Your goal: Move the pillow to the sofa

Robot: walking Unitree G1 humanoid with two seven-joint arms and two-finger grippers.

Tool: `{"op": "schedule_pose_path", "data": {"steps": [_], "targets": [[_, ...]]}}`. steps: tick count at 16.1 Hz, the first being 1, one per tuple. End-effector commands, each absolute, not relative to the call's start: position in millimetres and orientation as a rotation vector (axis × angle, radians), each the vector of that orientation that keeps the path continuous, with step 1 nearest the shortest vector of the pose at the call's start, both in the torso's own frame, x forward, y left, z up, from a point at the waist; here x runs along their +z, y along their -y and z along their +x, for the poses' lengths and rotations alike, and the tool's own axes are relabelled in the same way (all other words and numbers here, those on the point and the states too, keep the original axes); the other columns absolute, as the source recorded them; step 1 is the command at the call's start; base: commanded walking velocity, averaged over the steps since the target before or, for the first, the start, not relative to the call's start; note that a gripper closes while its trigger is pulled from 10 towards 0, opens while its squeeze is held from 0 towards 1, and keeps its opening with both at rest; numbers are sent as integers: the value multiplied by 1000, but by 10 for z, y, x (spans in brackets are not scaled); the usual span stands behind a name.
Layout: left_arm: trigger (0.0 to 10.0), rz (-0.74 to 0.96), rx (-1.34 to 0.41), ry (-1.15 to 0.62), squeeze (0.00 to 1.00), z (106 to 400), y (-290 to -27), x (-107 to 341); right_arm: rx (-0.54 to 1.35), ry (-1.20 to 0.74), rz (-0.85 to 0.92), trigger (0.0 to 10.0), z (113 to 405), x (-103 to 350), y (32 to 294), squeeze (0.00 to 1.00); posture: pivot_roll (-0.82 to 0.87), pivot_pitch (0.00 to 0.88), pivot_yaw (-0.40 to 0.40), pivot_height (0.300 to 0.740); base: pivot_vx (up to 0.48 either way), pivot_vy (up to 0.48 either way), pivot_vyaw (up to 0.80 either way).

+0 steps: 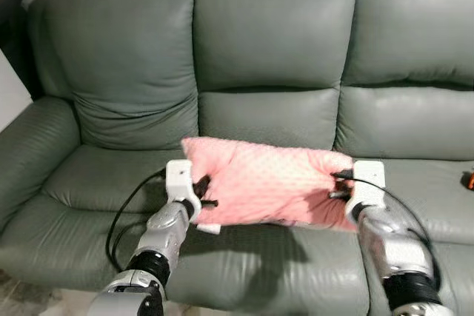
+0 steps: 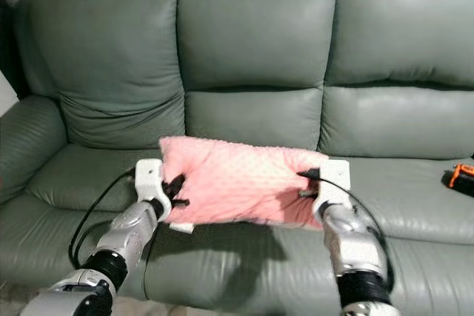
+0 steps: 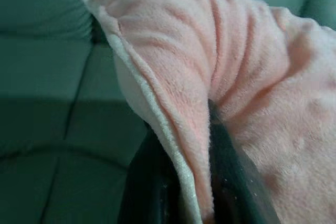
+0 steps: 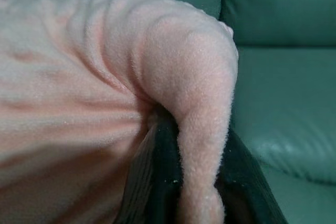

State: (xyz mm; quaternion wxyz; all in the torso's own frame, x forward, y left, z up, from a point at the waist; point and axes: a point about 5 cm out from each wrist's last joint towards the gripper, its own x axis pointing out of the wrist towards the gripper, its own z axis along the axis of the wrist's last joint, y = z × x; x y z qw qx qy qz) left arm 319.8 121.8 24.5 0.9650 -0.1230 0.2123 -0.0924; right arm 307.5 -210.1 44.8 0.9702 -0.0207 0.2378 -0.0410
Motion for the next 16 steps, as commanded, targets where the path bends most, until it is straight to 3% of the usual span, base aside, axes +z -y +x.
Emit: {"op": "schedule_pose_path", "data": {"steps": [1, 7, 12, 16], "targets": [[10000, -230, -109, -429, 0, 3207, -1401, 235, -102, -471, -58, 10000, 3097, 429, 2085, 0, -152, 131, 116, 740, 0, 0, 0], [10000, -344, -61, -441, 0, 3178, -1438, 181, -85, -399, -129, 10000, 3159, 392, 1752, 0, -152, 201, 131, 740, 0, 0, 0], [10000, -371, -212, -466, 0, 3164, -914, 202, -116, -333, -107, 10000, 3055, 403, 1847, 0, -187, 243, 129, 740, 0, 0, 0], [10000, -376, -281, -467, 0, 3144, -688, 231, -156, -325, -124, 10000, 2949, 374, 1955, 0, -200, 255, 130, 740, 0, 0, 0]]}}
